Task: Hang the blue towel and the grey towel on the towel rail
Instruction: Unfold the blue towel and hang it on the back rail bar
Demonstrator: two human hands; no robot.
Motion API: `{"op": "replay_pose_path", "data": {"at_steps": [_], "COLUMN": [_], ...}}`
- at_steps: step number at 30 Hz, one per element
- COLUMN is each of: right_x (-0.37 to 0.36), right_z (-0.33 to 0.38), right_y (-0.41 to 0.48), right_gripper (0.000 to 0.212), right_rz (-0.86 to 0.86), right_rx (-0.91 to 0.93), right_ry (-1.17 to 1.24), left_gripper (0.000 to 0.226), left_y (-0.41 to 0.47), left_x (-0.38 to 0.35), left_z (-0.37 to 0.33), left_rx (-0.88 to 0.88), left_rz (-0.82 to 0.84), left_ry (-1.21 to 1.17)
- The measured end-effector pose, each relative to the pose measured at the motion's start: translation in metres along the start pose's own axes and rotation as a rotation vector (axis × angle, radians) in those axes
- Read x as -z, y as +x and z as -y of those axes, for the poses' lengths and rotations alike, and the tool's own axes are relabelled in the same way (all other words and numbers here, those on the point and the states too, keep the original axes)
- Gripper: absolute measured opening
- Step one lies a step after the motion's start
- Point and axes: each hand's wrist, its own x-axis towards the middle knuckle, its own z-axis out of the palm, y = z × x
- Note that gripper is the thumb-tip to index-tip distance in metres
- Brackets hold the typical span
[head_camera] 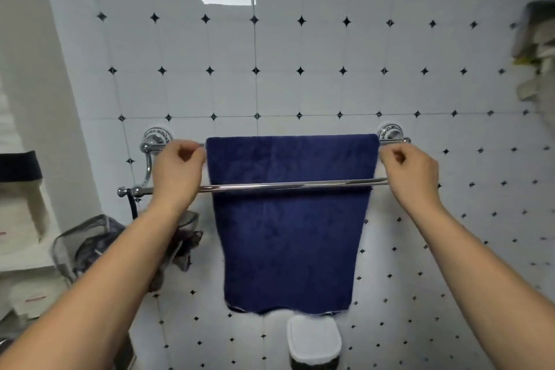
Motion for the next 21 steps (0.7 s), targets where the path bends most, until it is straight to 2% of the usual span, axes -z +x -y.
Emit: {"op": "replay_pose_path", "data": {"at_steps": [2,3,5,8,11,15,18,21], "right_x": [-0.006,-0.010,-0.020,-0.028,-0.027,-0.024,-0.024,-0.022], "right_z": [0.008,0.009,0.005,-0.003,-0.007,-0.009,-0.014,-0.021], "right_y": [0.031,0.042,0.053,0.058,0.062,0.068,0.072,0.075], "right_gripper": [0.030,0.029,0.019,0.007,0.006,0.016,0.022,0.012], "right_rz": [0.088,0.168,0.327,0.385,0.413,0.405,0.407,0.453], "right_rx": [-0.072,-0.142,-0.287,-0.446,-0.498,-0.574,-0.538,-0.457], "right_ry": [-0.083,-0.093,0.062,0.325,0.408,0.458,0.446,0.360], "left_gripper": [0.022,0.018,0.013,0.028,0.011,0.011,0.015,0.018], "left_y": [0.027,0.036,0.043,0.047,0.046,0.047,0.049,0.051], "left_x": [-0.011,-0.017,-0.026,-0.031,-0.034,-0.033,-0.032,-0.034], "left_z": [-0.002,-0.001,-0.001,0.004,0.004,0.002,0.001,0.006], "left_rx": [0.066,0.107,0.168,0.273,0.440,0.564,0.566,0.504], "left_rz": [0.073,0.163,0.283,0.233,0.213,0.260,0.314,0.314], "left_ry": [0.087,0.088,0.048,-0.057,-0.221,-0.295,-0.219,-0.134]}}
